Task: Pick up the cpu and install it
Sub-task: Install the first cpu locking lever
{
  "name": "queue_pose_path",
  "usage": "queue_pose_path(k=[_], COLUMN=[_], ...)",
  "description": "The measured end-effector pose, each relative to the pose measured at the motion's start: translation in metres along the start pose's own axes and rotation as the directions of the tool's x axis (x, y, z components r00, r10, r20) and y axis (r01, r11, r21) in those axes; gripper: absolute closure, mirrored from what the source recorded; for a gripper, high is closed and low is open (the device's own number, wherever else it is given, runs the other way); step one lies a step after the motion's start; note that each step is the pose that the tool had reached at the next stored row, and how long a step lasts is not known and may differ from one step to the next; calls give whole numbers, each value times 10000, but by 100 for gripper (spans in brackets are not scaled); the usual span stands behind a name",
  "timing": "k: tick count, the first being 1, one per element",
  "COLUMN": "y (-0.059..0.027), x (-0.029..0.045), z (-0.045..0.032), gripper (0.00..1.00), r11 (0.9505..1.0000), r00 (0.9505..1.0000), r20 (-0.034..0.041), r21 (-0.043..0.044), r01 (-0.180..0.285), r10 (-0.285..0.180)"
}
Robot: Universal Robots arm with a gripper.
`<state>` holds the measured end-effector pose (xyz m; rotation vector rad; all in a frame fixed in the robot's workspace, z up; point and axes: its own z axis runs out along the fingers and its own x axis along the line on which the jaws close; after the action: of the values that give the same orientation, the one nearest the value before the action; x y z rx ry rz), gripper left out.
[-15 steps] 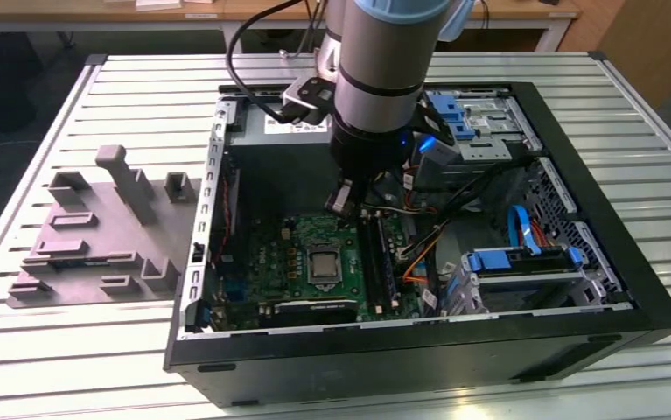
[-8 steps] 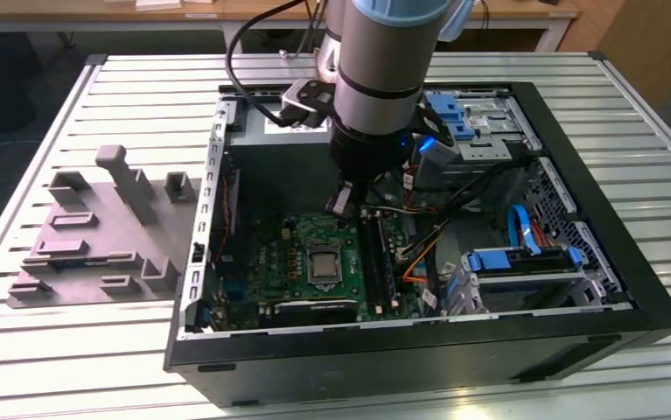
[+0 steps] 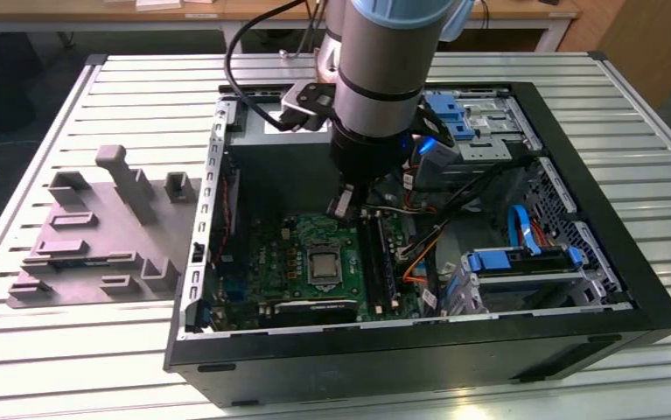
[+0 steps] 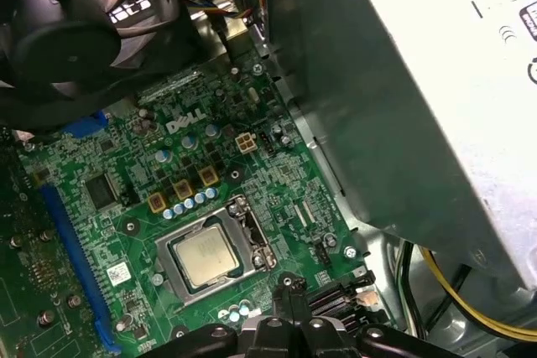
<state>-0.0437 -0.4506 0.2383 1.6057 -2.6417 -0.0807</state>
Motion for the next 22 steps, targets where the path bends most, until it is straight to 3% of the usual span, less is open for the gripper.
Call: queue_pose_path(k=[6, 12, 22], y=[-3, 1, -66], x=[5, 31, 178], z=[0, 5, 5], gripper=[89, 89, 89], r11=[10000, 9990, 9985], r00=[10000, 9990, 9985], r20=[-2, -32, -14], r21=[0, 6, 14], r01=[16, 442, 555], r10=[-16, -442, -555])
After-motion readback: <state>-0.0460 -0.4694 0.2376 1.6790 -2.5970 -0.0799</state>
